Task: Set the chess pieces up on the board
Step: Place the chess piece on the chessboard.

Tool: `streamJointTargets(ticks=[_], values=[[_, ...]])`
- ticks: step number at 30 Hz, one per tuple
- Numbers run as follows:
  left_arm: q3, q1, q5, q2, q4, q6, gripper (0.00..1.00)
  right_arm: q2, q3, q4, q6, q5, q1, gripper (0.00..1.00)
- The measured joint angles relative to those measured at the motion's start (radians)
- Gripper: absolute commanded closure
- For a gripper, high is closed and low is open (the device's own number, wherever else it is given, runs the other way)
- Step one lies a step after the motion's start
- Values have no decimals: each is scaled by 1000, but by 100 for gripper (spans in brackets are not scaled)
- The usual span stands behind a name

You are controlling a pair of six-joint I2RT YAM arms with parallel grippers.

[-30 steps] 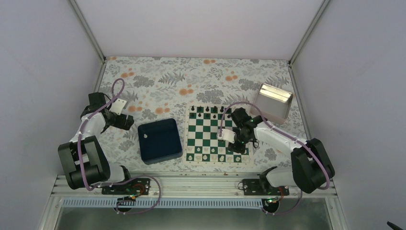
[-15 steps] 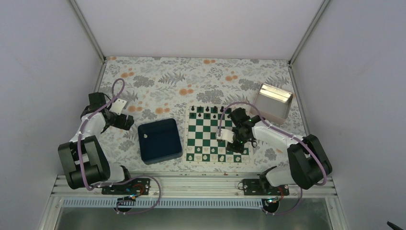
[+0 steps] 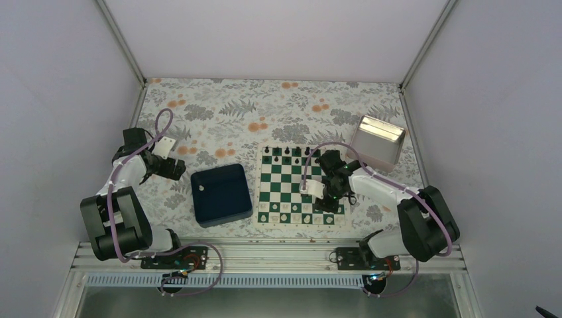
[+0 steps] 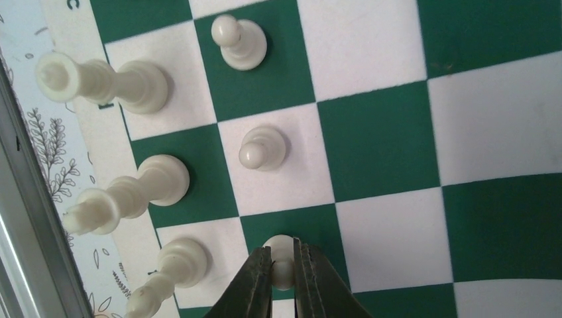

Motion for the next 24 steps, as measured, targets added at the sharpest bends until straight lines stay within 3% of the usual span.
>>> streamJointTargets(ticks=[8,15,24], values=[[0,0,0,0,0,0,0,0,-20,5,0,12,0,84],[0,0,0,0,0,0,0,-1,-29,13,1,20,0,87],[0,0,0,0,0,0,0,-2,-24,11,1,20,0,82]])
